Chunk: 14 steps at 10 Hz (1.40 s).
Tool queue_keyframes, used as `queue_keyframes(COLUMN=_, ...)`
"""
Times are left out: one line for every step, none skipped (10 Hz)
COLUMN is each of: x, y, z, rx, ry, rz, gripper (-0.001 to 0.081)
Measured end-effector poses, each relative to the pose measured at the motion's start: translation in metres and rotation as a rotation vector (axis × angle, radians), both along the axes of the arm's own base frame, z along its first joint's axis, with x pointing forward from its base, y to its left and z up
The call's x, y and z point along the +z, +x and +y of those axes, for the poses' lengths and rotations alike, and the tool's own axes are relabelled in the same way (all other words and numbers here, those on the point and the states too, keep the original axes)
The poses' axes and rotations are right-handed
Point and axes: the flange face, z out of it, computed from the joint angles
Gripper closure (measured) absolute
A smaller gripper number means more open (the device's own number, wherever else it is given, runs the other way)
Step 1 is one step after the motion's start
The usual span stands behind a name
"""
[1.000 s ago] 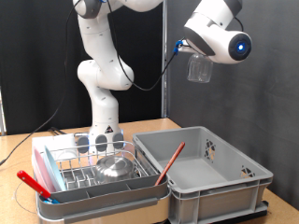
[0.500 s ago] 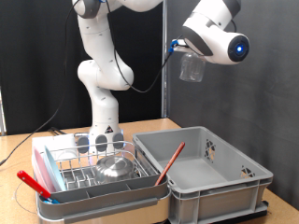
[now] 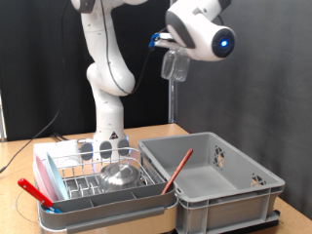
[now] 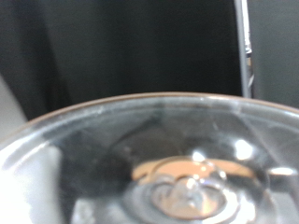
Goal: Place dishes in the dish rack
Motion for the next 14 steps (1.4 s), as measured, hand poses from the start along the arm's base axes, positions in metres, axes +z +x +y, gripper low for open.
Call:
queue_keyframes(x=0.003, y=-0.002, z=-0.007, rx=0.006, ry=0.002, rz=-0.007, gripper=0.0693)
queue_keyframes(x=0.002, y=-0.002, z=-0.006, rx=0.005, ry=0.000, rz=-0.005, gripper=0.0693)
queue_keyframes(x=-0.001, y=-0.003, z=-0.007, rx=0.011, ry=-0.009, rz=-0.003, gripper=0.0693)
queue_keyframes(x=-0.010, y=-0.006, z=-0.011, rx=0.027, ry=-0.026, rz=-0.001, gripper=0.0693)
queue_keyframes(x=-0.023, y=-0.009, z=-0.019, rx=0.038, ry=-0.040, rz=-0.002, gripper=0.0693)
queue_keyframes(x=-0.036, y=-0.011, z=-0.030, rx=0.041, ry=-0.050, rz=-0.005, gripper=0.0693)
queue_keyframes(x=-0.047, y=-0.012, z=-0.044, rx=0.035, ry=-0.056, rz=-0.015, gripper=0.0693)
queue_keyframes(x=-0.056, y=-0.012, z=-0.060, rx=0.031, ry=-0.056, rz=-0.030, gripper=0.0693)
queue_keyframes(x=-0.064, y=-0.012, z=-0.076, rx=0.031, ry=-0.056, rz=-0.042, gripper=0.0693)
queue_keyframes(x=-0.071, y=-0.013, z=-0.092, rx=0.033, ry=-0.056, rz=-0.047, gripper=0.0693)
queue_keyframes(x=-0.076, y=-0.014, z=-0.108, rx=0.043, ry=-0.045, rz=-0.037, gripper=0.0693)
queue_keyframes(x=-0.078, y=-0.016, z=-0.121, rx=0.054, ry=-0.028, rz=-0.016, gripper=0.0693)
queue_keyframes(x=-0.079, y=-0.017, z=-0.129, rx=0.058, ry=-0.003, rz=-0.002, gripper=0.0693)
queue_keyframes(x=-0.079, y=-0.017, z=-0.128, rx=0.057, ry=-0.010, rz=-0.005, gripper=0.0693)
